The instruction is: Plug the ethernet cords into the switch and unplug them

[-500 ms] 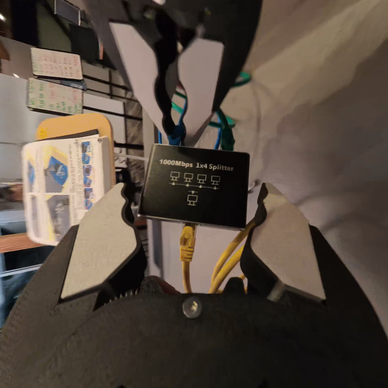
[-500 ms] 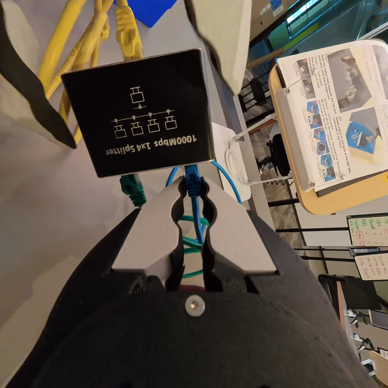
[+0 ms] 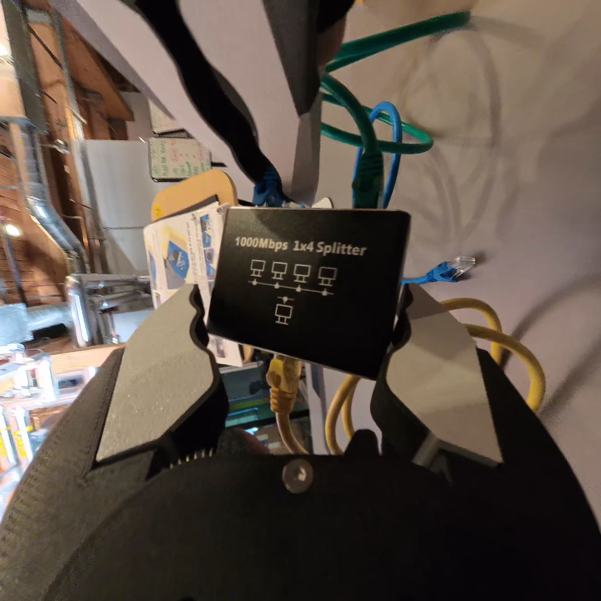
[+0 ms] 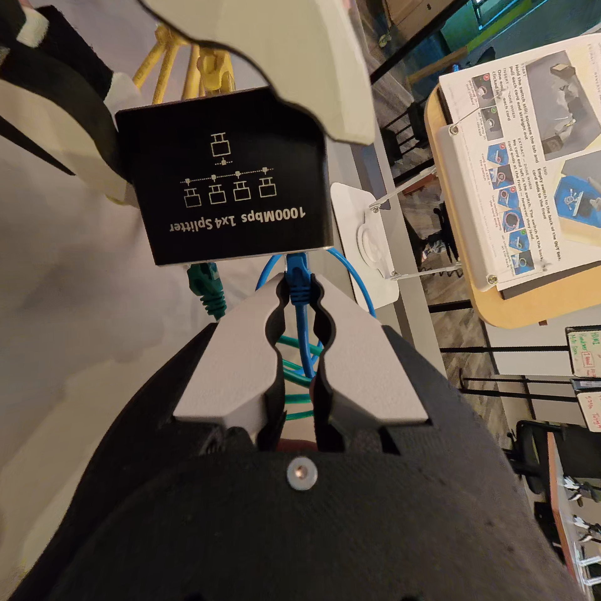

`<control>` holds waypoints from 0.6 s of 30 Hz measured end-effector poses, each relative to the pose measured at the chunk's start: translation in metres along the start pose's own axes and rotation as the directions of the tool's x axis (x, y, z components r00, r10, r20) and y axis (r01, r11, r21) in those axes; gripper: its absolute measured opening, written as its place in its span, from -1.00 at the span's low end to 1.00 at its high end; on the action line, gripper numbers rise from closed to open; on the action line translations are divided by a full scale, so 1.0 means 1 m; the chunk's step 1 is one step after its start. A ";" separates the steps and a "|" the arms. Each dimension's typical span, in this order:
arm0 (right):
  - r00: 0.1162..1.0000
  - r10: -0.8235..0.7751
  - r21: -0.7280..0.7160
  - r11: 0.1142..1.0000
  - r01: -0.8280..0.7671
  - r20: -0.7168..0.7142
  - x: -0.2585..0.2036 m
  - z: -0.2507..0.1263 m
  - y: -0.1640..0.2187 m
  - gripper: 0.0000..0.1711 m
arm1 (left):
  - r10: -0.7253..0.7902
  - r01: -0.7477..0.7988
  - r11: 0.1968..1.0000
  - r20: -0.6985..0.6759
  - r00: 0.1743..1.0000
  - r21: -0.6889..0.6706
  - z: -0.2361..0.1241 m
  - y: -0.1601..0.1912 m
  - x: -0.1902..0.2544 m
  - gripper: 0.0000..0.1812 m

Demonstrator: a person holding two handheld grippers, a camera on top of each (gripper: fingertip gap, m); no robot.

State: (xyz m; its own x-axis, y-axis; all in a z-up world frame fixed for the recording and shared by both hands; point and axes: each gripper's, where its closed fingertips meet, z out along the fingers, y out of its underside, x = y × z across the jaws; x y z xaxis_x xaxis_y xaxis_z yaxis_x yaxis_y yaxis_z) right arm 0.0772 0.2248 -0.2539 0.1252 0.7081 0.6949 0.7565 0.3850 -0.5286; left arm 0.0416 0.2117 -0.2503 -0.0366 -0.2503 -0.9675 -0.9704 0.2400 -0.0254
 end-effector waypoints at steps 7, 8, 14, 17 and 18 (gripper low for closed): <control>0.999 0.027 -0.029 0.999 -0.026 0.035 0.004 -0.001 0.001 -0.91 | 0.092 -0.095 0.995 0.089 0.992 0.029 0.001 -0.003 -0.002 0.03; 0.999 0.033 -0.032 0.999 -0.032 0.040 0.005 -0.001 0.001 -0.90 | 0.085 -0.090 0.995 0.099 0.991 0.042 0.000 -0.005 -0.003 0.02; 0.982 0.133 -0.006 0.991 -0.133 0.136 0.008 -0.007 -0.001 -0.90 | 0.050 -0.066 0.994 0.168 0.984 0.088 -0.010 -0.010 -0.013 -0.16; 0.979 0.140 -0.023 0.990 -0.138 0.151 0.007 -0.006 0.000 -0.90 | 0.059 -0.069 0.996 0.174 0.983 0.052 -0.006 -0.004 -0.013 0.05; 0.978 0.144 -0.030 0.990 -0.141 0.150 0.007 -0.005 0.001 -0.90 | 0.058 -0.069 0.996 0.168 0.984 0.062 -0.006 -0.004 -0.011 0.08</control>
State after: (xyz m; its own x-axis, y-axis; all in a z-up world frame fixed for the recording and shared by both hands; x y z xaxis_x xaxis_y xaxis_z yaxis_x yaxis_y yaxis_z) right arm 0.0823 0.2273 -0.2469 0.1351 0.8367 0.5307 0.7504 0.2634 -0.6063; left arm 0.0445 0.2083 -0.2377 -0.0523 -0.0752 -0.9958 -0.9488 0.3147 0.0261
